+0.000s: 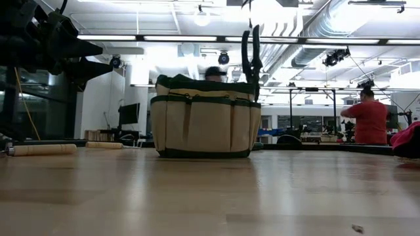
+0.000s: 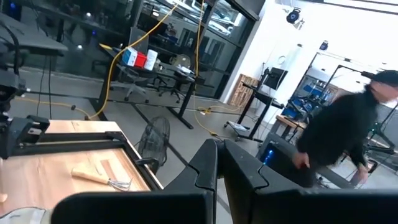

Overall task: Pick & Place Garden tools in Gardening bag
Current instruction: Put the bottom shear scissors into the gardening bag

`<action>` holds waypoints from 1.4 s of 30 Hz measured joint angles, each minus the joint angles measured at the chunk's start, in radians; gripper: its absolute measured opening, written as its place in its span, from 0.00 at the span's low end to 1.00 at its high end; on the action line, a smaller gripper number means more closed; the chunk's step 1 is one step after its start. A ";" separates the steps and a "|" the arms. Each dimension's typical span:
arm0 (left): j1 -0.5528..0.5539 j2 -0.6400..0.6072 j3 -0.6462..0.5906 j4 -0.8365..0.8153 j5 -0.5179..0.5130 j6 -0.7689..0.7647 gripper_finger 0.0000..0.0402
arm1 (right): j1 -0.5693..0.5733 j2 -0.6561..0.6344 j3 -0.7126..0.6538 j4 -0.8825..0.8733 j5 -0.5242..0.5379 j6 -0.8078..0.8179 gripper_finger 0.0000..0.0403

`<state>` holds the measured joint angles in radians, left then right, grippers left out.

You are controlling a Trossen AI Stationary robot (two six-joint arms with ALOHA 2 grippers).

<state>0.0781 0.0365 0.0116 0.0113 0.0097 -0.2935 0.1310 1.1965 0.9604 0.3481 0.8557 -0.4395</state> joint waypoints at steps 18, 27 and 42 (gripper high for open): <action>0.000 0.000 0.000 0.000 0.000 0.000 0.61 | 0.037 0.000 0.000 -0.068 -0.085 0.077 0.01; 0.000 0.000 0.000 0.000 0.000 0.000 0.61 | 0.037 0.000 0.000 -0.052 -0.121 0.099 0.01; 0.000 0.000 0.000 0.000 0.000 0.000 0.61 | 0.037 0.000 0.000 -0.049 -0.047 0.105 0.01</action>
<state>0.0780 0.0368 0.0116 0.0113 0.0094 -0.2935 0.1684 1.1969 0.9604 0.2988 0.8091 -0.3340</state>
